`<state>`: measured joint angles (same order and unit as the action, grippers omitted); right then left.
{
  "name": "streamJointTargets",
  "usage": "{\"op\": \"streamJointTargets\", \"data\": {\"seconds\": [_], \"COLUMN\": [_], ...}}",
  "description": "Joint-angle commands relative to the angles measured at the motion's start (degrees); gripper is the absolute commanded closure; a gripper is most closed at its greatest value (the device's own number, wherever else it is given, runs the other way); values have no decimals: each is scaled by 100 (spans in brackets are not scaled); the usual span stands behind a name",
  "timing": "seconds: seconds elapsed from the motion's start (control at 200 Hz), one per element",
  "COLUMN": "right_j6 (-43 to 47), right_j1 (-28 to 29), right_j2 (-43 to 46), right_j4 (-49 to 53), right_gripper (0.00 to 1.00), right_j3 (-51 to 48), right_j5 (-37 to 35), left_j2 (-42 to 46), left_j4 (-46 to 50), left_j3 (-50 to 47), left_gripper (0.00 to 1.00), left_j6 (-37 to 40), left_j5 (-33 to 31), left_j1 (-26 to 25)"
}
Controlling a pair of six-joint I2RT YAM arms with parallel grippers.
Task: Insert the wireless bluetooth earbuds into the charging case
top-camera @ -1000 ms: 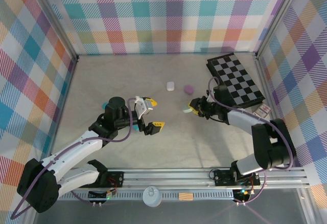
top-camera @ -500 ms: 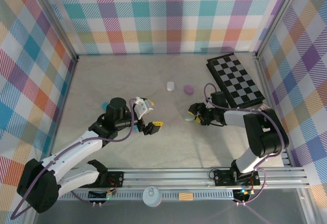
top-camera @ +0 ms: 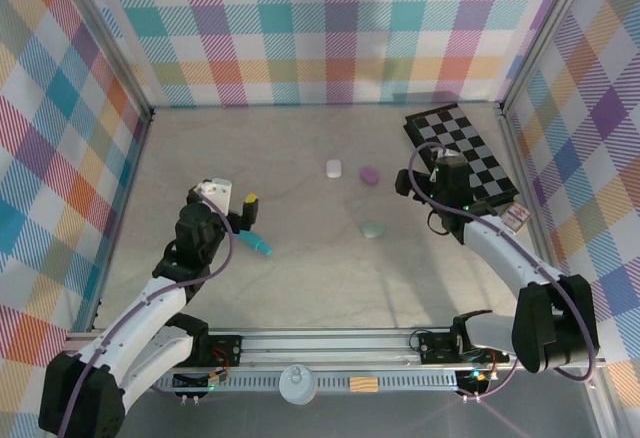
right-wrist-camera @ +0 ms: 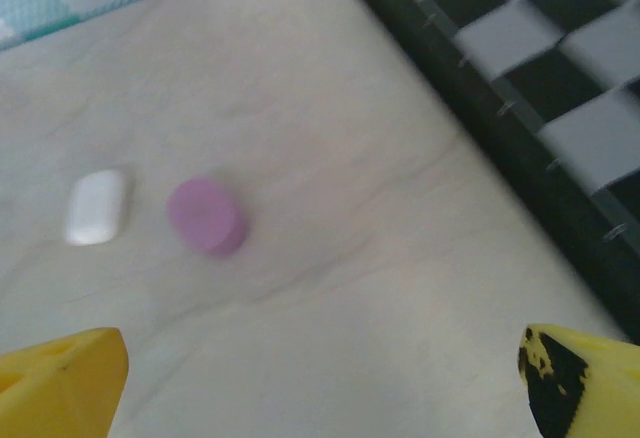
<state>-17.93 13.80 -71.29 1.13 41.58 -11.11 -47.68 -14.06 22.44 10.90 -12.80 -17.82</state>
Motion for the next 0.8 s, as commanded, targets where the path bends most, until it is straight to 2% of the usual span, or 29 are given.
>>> {"op": "streamJointTargets", "data": {"seconds": [0.0,0.19,0.245,0.35,0.43,0.495,0.55,0.64,0.67,0.725,0.795], "right_j6": [1607,2066,1982,2157,2070,1847,1683,1672,1682,1680,1688], "right_j1": [-52,-193,-335,-514,-757,-996,-1203,-1300,-1297,-1296,-1301], "right_j2": [-220,-773,-832,-940,-1194,-1476,-1452,-1740,-1686,-1701,-1686], "right_j4": [-1563,-3133,-3564,-3680,-4314,-4695,-4553,-5080,-4936,-4939,-4907], "right_gripper": [1,1,1,1,1,1,1,1,1,1,1], "right_j3": [-721,-1399,-1595,-1587,-1676,-1731,-1724,-1851,-1829,-1820,-1814], "right_j5": [-989,-654,-304,11,190,403,684,915,942,941,949], "left_j2": [-160,-975,-1348,-2196,-2831,-3199,-3517,-4120,-4343,-4194,-4274], "left_j4": [-525,-1681,-1986,-2704,-3363,-3596,-3349,-3802,-4005,-3437,-3622], "left_j3": [-378,-713,-692,-648,-577,-406,-173,-96,-59,70,61], "left_gripper": [0,0,0,0,0,0,0,0,0,0,0], "left_j6": [-157,-698,-756,-920,-1046,-1074,-1154,-1150,-1123,-1095,-1081], "left_j5": [-759,-48,88,338,501,509,581,707,719,800,783], "left_j1": [292,970,1105,1303,1401,1441,1514,1541,1548,1543,1532]}}
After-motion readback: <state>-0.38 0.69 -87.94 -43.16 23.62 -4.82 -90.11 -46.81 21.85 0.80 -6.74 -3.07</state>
